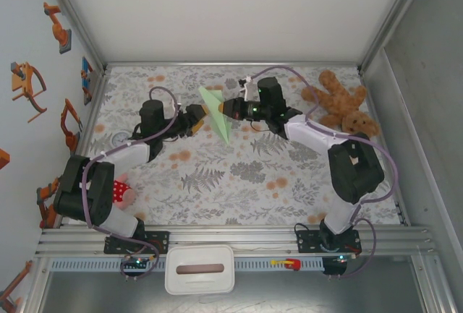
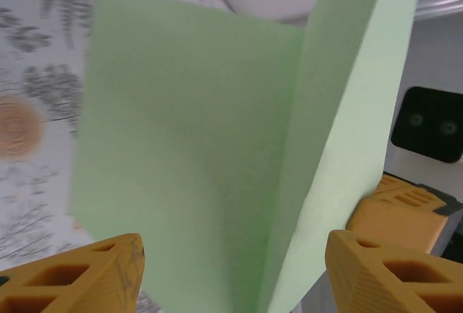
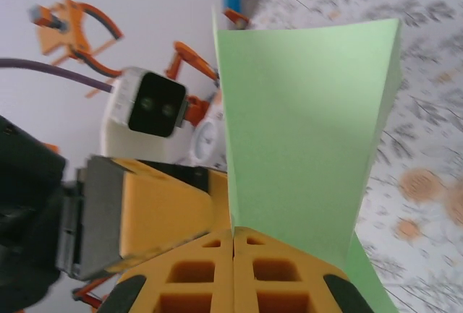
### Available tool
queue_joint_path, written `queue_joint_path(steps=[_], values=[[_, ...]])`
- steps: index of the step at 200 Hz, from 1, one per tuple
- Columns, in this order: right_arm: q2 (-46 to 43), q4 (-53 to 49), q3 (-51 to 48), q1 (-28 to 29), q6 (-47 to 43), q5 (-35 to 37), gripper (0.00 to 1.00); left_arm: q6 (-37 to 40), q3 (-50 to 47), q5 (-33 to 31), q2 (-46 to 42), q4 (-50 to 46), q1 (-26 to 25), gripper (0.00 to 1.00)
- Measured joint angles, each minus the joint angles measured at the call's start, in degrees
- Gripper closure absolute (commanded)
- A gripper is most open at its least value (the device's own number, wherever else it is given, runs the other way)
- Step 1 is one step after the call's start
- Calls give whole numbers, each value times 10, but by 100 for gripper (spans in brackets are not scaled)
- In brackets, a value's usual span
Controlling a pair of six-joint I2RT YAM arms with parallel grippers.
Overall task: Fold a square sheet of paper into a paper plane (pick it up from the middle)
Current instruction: Turn over the paper at the center of the table.
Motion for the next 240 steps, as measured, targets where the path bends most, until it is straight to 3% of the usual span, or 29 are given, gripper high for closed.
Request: queue_joint_path(steps=[29, 67, 143, 196, 240], values=[[-2, 45, -6, -1, 47, -10, 100, -29, 0, 26, 12, 91, -19, 34], [-2, 85, -18, -4, 93, -20, 100, -59, 0, 50, 35, 173, -30, 46], [-2, 117, -27, -14, 130, -24, 100, -59, -2, 59, 35, 190, -36, 73], [-10, 96, -38, -25, 118, -13, 66, -13, -2, 47, 15, 112, -36, 86], [-71, -21, -54, -58, 42, 34, 59, 87, 26, 1, -31, -59, -36, 88]])
